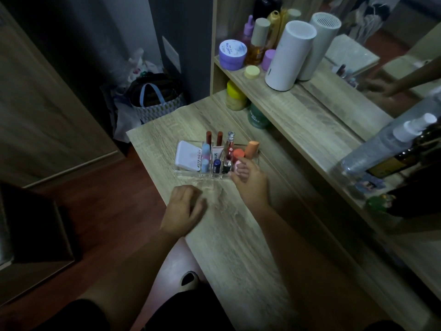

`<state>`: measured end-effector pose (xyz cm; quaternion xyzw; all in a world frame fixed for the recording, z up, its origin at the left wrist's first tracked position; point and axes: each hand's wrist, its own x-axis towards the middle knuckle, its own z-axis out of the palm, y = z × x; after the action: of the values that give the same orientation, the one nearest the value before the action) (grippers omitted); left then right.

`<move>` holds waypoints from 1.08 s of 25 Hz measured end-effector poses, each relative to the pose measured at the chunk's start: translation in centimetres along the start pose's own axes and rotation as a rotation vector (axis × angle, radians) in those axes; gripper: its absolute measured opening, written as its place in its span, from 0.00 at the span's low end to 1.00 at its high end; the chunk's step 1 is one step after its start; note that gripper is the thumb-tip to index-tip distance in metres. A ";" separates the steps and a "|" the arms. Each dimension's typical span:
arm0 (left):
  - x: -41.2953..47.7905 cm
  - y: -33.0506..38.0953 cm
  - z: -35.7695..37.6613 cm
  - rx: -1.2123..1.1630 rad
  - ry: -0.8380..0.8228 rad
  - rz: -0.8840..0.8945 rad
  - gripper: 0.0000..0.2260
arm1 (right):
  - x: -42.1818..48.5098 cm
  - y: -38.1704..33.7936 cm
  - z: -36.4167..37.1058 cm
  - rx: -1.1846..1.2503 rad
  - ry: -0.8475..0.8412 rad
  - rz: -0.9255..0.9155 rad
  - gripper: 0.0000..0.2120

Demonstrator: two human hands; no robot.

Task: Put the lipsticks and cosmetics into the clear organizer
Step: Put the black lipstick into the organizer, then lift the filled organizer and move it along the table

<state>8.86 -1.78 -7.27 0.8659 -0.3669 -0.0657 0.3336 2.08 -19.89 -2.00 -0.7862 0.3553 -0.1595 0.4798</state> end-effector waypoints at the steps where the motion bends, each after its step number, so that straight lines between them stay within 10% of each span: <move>1: 0.1 -0.2 -0.1 -0.040 0.073 -0.120 0.14 | -0.1 0.3 -0.1 -0.039 0.028 -0.013 0.22; 10: 4.2 -1.4 -2.2 -0.269 0.157 -0.512 0.29 | -0.1 3.9 -0.6 -0.175 0.073 0.098 0.42; 27: 7.7 -2.4 -3.4 -0.242 -0.007 -0.299 0.34 | 2.0 2.9 -1.2 -0.004 -0.056 0.167 0.41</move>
<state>17.03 -3.98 -5.09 0.8642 -0.2248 -0.1610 0.4204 1.62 -22.93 -4.09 -0.7591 0.4064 -0.0961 0.4995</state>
